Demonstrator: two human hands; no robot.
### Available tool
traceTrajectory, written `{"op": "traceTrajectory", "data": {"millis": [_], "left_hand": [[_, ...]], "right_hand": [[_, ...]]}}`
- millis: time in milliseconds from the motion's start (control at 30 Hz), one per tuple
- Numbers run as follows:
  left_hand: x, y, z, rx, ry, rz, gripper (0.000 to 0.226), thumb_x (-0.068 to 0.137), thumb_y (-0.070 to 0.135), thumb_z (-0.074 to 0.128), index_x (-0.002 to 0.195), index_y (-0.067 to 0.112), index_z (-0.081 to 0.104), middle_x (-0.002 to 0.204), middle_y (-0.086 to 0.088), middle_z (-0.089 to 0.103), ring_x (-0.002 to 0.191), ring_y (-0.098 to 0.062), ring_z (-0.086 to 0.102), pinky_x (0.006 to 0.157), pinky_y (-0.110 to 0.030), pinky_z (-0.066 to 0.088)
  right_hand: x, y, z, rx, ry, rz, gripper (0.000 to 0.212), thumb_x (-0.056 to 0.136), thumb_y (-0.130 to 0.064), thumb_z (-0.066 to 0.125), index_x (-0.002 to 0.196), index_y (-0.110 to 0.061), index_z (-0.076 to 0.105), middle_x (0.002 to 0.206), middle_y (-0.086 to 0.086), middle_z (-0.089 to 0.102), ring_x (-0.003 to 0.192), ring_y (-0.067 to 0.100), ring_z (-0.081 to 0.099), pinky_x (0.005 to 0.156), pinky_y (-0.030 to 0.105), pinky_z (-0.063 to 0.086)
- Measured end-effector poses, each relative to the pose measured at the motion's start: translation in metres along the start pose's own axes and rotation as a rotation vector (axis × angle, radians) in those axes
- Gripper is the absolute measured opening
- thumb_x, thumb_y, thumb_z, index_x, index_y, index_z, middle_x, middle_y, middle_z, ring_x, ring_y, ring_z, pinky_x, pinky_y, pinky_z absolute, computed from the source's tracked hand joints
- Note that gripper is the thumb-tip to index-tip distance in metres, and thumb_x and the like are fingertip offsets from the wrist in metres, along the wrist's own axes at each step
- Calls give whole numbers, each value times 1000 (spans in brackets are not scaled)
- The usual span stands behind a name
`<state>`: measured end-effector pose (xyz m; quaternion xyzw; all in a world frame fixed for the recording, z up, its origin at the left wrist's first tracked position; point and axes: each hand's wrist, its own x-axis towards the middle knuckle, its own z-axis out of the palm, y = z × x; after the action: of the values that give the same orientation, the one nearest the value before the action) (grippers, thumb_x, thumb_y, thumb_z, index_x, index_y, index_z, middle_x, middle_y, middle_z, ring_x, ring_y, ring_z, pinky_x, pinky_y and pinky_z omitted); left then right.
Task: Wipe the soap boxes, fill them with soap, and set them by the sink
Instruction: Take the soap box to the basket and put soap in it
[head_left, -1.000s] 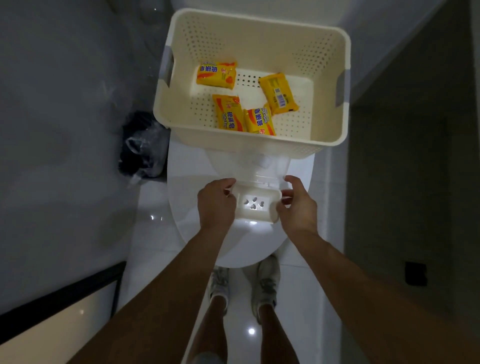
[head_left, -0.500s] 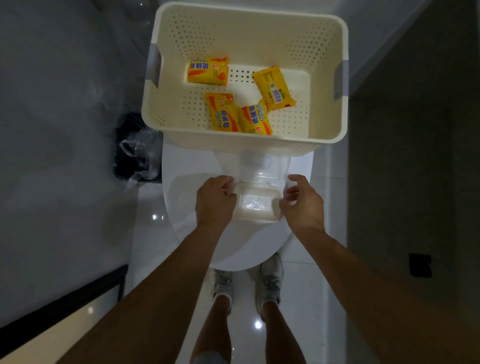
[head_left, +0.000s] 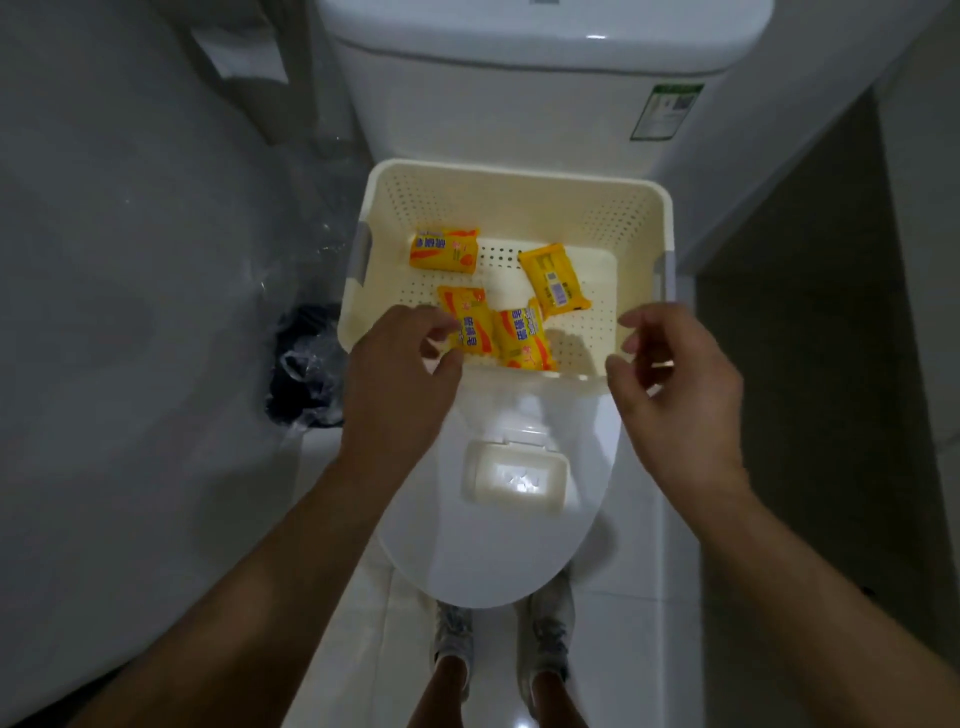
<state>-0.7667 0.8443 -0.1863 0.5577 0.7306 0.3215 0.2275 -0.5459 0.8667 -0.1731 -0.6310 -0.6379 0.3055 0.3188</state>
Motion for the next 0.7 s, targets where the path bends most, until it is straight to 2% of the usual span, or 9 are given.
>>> {"op": "traceTrajectory", "data": {"millis": [133,333,433,500,567,700], "left_hand": [[59,-7,15,74,-98,-32,24,85,10,70,109,16,69,101,2,65,85,-15,61,84,-36,53],[124,-45,59,313,-341,-48,38,84,13,72,121,18,66,120,-5,66,106,-23,61,91,-39,52],[141,-63,81,420,-457,-66,48,86,16,71,132,20,58,132,-6,60,117,-24,58,95,-38,51],[150,-76,93,468,-511,-69,51,88,19,69,136,23,53,136,-6,57,122,-26,55,96,-39,50],[156,-86,101,524,-556,-57,53,90,20,67,139,24,49,138,-7,55,124,-28,53,99,-42,49],[163,-95,109,618,-557,-33,47,89,21,64,135,25,52,130,-5,59,118,-27,55,94,-40,44]], "right_hand": [[48,-11,27,-31,-129,45,28,85,-7,69,110,-17,63,92,2,64,77,18,62,74,36,55],[98,8,90,-242,-426,115,35,87,-8,66,121,-20,63,104,4,67,92,20,59,83,33,52],[111,21,112,-288,-483,163,41,87,-3,65,125,-19,62,106,7,65,103,25,62,85,42,56],[119,31,124,-318,-500,176,42,88,-4,64,128,-18,62,103,5,62,108,26,61,85,41,56],[123,39,132,-349,-510,174,41,89,-6,63,129,-17,62,111,7,64,111,26,61,87,39,55],[126,42,147,-327,-520,179,38,89,-4,63,125,-15,65,115,9,69,107,26,64,83,37,56]]}}
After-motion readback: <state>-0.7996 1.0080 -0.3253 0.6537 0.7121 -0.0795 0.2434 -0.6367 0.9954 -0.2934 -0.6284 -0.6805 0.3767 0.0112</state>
